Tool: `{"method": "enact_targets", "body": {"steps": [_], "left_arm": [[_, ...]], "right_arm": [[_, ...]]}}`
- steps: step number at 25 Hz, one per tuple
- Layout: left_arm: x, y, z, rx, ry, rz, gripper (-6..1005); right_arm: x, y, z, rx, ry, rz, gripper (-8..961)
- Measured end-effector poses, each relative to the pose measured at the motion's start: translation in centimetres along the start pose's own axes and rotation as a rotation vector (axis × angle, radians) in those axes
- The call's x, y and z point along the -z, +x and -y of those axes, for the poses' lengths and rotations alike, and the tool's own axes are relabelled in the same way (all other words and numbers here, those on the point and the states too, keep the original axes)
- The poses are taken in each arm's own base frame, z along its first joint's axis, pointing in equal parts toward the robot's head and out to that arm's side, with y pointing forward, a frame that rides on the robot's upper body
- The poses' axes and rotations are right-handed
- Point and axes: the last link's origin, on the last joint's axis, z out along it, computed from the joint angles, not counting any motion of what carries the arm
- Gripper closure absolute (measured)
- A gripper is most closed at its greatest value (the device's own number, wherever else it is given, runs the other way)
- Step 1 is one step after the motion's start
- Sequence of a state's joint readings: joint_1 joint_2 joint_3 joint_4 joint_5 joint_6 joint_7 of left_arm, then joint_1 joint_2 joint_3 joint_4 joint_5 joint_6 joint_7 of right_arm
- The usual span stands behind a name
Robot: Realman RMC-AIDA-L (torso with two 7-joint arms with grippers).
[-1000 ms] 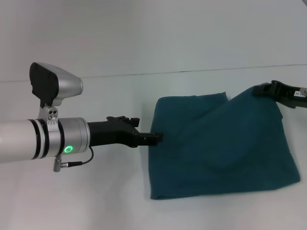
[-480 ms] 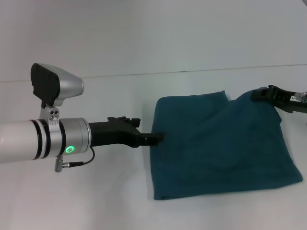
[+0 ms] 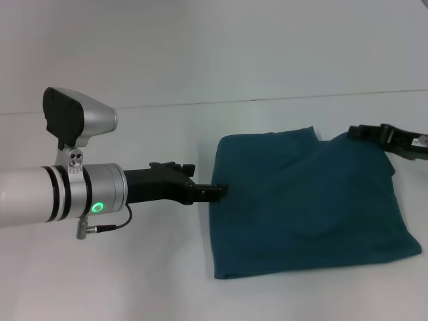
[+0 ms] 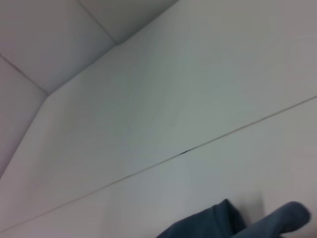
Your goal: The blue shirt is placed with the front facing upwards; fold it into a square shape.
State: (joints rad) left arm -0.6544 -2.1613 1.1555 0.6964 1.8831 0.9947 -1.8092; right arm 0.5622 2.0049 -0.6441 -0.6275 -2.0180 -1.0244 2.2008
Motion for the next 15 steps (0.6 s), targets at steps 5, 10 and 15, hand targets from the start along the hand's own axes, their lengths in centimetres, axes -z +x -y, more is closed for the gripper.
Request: {"method": "enact_targets", "body": {"steps": [5,10,15], "left_arm": [[0.0,0.0,0.1,0.005,0.011,0.000,88],[-0.1,-0.2,0.1,0.039,0.012,0.007,88],[-0.7,-0.6,-0.1,0.139,0.004,0.034,88]], "right_arm": [[1.6,-0.8,1.3,-0.027,0.029,0.066,541],[3.6,-1.6,2.2,-0.040,0.026,0.126,408],[5.1,-2.3,1.6,-0.038,-0.043,0.156,170]]}}
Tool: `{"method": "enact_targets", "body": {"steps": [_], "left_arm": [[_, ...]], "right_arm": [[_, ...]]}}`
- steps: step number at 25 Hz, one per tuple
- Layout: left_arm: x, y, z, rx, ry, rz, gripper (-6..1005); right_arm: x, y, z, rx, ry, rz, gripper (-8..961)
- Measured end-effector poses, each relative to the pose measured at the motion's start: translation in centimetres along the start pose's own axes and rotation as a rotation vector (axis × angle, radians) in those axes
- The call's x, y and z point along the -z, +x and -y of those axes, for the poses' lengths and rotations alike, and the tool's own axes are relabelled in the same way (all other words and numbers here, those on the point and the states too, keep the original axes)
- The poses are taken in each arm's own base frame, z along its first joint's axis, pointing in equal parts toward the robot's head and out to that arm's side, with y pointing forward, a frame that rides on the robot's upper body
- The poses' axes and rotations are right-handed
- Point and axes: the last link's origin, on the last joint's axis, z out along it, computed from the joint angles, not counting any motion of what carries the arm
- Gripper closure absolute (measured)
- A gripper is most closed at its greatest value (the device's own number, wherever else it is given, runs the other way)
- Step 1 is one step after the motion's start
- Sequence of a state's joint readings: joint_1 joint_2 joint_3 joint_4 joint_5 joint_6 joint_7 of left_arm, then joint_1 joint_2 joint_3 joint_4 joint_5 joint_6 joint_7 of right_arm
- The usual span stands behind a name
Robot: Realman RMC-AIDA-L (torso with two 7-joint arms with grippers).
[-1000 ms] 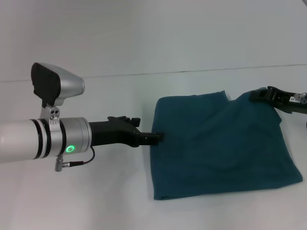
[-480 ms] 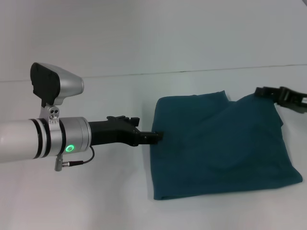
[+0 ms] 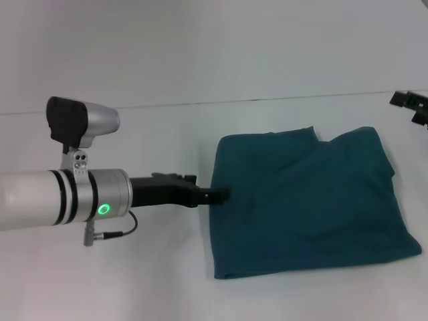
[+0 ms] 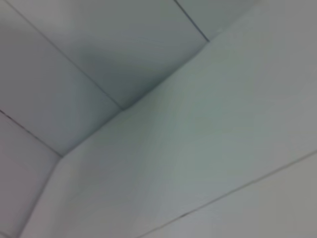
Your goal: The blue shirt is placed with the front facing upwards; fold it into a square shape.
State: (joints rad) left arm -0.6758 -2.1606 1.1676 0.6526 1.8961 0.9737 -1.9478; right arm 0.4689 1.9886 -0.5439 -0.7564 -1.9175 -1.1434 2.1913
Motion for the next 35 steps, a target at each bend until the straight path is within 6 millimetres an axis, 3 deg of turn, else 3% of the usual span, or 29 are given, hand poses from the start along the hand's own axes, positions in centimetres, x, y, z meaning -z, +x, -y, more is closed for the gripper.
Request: {"method": "enact_targets", "body": {"steps": [2,14,35], "left_arm": [[-0.5,-0.3,0.0,0.038,0.008,0.034,88],[-1.9,-2.2,0.0,0.107,0.044,0.150,88],[-2.5,-1.9,-1.6,0.052,-0.021,0.190,89]], "right_arm": [[0.3,-0.3,-0.6,0.010,-0.033,-0.003,25],[0.7,-1.0,-2.3,0.059,-0.115,-0.029,23],[0.9,-1.2,-2.2,0.058,-0.111,-0.018,23]]}}
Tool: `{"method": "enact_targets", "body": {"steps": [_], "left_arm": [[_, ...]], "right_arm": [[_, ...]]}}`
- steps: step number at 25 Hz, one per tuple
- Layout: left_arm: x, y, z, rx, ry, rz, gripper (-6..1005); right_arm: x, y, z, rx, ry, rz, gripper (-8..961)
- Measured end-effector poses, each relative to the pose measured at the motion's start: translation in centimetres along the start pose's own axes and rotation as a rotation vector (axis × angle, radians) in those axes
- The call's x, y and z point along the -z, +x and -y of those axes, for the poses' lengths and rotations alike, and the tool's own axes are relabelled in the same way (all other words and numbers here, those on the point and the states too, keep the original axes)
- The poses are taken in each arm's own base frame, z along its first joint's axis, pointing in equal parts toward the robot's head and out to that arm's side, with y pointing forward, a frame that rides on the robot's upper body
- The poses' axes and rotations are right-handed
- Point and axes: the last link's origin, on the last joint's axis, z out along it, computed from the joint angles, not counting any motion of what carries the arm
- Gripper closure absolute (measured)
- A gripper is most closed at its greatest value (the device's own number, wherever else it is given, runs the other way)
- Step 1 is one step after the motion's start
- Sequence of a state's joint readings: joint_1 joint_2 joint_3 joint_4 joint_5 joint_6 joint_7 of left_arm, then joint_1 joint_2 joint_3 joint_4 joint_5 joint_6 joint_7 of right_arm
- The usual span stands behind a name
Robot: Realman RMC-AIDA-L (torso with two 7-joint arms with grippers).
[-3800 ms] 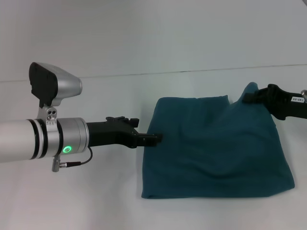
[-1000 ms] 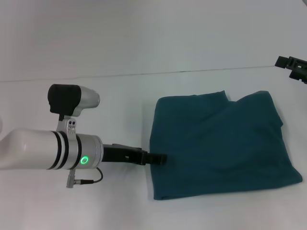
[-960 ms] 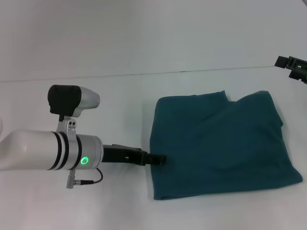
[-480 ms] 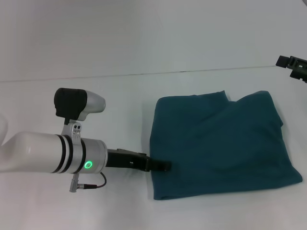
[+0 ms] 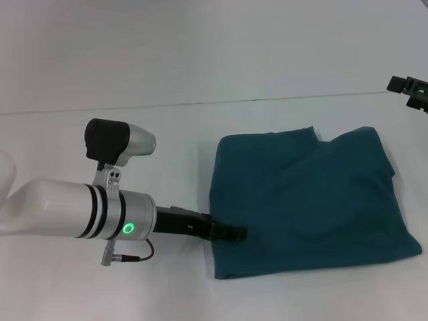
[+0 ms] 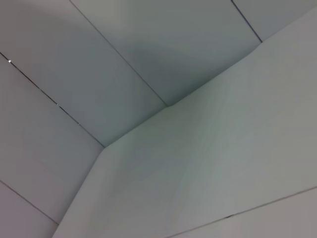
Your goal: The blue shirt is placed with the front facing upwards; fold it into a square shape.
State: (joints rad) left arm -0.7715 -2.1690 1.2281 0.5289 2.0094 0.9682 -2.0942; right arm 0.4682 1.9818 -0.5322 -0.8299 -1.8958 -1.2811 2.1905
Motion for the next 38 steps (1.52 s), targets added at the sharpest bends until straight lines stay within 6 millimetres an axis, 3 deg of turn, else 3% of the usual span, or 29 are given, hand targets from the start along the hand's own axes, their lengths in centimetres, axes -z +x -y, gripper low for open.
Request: {"method": "enact_targets", "body": {"steps": [20,30,38], "left_arm": [[-0.03,0.53,-0.08,-0.045,0.007,-0.002,89],[0.03,0.81,0.04,-0.052,0.015,-0.005,495],[0.58,0.87,0.59,-0.040,0.026,-0.016,729]], "right_arm": [[-0.18,-0.22,-0.09,0.003,0.001,0.005,22],[-0.39,-0.29,-0.27,0.005,-0.005,0.005,22],[-0.78,0.08,-0.43,0.014,-0.013,-0.006,24]]}}
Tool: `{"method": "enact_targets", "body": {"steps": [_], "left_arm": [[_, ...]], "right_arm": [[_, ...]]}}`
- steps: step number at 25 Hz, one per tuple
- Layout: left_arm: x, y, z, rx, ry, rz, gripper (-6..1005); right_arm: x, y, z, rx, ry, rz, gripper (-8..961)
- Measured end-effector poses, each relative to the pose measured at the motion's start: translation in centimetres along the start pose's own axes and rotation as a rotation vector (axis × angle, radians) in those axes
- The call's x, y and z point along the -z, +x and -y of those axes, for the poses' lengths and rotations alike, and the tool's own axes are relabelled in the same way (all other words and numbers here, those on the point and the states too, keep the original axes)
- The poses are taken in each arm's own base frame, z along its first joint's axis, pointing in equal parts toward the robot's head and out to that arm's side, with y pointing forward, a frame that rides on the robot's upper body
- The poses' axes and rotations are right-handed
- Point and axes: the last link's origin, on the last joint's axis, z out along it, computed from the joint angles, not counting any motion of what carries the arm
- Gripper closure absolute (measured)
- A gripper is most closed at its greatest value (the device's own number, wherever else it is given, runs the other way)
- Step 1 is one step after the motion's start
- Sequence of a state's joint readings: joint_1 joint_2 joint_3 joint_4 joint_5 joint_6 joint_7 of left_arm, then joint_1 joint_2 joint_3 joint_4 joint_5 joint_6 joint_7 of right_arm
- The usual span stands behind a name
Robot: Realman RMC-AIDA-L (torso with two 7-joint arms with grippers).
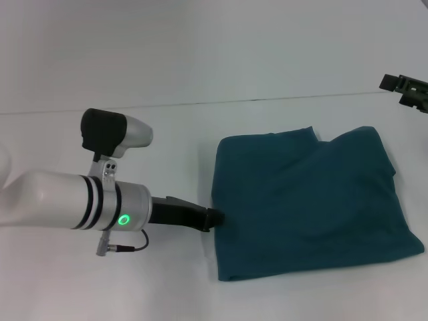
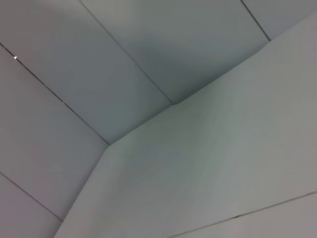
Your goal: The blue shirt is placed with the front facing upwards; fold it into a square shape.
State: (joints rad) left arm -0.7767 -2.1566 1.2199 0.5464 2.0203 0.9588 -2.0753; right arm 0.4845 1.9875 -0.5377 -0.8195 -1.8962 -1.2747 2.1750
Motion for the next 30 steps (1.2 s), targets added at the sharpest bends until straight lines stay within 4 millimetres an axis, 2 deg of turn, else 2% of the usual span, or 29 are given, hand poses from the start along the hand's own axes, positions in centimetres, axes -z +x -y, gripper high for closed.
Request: {"method": "enact_targets", "body": {"steps": [6,17,30], "left_arm": [[0.7,-0.1,0.8,0.011,0.013,-0.005,962],[0.9,0.1,0.5,0.040,-0.009,-0.003,992],[0.3,0.1,-0.6,0.076,-0.038,0.013,640]], "right_arm": [[-0.3,0.3,-0.1,0.006,0.002,-0.007,33],[-0.5,0.3,-0.1,0.003,-0.003,-0.007,38],[-0.4,0.3,-0.2,0.003,-0.007,-0.008,38]]}}
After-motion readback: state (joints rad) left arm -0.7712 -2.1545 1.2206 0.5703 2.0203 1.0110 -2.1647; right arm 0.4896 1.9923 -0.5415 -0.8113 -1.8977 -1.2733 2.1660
